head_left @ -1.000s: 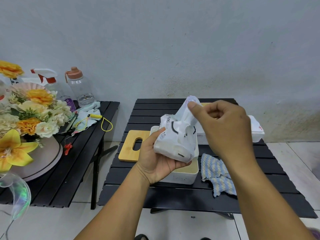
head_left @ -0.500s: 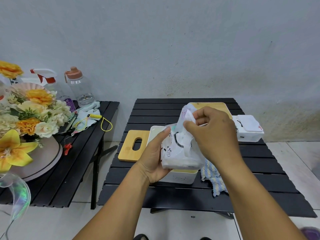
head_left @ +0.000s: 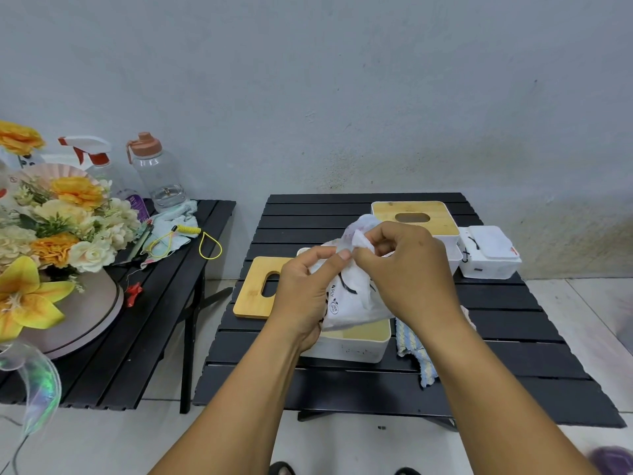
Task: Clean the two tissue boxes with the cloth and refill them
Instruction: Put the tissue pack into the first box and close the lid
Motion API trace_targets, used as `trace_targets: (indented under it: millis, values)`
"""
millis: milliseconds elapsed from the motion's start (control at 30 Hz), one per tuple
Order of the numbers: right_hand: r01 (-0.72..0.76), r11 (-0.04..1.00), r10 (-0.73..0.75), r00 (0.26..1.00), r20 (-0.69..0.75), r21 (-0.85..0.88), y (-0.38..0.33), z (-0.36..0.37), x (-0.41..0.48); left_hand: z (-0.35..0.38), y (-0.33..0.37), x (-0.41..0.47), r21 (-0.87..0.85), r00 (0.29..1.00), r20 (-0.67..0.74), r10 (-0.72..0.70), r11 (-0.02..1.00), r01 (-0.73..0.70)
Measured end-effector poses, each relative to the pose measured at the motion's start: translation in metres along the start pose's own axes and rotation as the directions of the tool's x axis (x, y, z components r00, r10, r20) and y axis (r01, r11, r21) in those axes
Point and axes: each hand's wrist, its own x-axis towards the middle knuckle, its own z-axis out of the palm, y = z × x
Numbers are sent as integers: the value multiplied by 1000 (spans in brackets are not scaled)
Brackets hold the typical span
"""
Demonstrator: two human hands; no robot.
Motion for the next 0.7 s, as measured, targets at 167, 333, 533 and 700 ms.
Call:
trace_targets:
  millis: [167, 333, 533, 700]
  values:
    - [29, 1000, -29, 999, 19, -5, 1, 3, -2, 2, 2, 0, 14, 998, -55, 6, 1000, -5]
    - [33, 999, -34, 999, 42, 25, -1, 2, -3, -1, 6, -2, 4, 996, -84, -41, 999, 41]
    - [-13, 997, 8, 998, 57, 73, -1, -2, -1, 1, 7, -4, 23, 999, -46, -17, 1000, 18]
    - [-41, 995, 31, 994, 105, 87, 0, -9, 1, -1, 6, -3, 25, 999, -30, 30, 999, -30]
